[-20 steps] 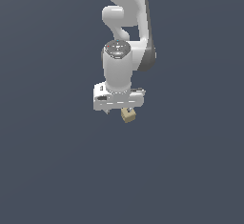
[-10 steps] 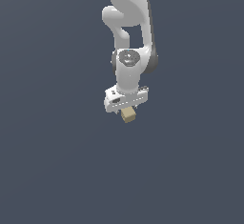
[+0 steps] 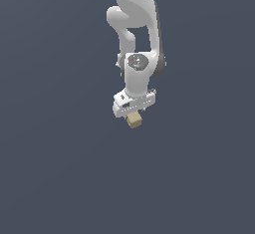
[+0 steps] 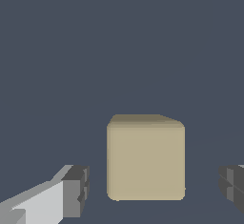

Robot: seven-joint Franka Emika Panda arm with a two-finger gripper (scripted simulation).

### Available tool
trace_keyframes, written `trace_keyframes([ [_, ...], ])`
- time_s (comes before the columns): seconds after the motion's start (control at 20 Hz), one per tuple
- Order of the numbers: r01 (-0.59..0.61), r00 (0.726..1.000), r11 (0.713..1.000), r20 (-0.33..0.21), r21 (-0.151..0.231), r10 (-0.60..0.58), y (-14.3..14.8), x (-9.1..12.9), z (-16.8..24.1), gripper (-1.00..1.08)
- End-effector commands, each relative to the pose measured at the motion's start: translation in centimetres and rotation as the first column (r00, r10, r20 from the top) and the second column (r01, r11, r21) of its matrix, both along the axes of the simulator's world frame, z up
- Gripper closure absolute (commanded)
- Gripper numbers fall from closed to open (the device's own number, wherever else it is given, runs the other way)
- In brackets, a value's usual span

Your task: Pick up the object and move it to a goal position.

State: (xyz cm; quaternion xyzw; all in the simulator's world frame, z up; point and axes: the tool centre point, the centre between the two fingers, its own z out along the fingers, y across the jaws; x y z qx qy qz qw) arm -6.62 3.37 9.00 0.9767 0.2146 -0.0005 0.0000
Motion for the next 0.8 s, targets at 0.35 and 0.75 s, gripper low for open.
trace_keyframes([
  [0.35, -0.003, 1.0, 1.0, 0.001, 0.0, 0.003, 0.0, -0.1, -2.7, -0.92],
  [0.75, -0.005, 1.0, 1.0, 0.001, 0.0, 0.005, 0.0, -0.1, -5.0, -0.92],
])
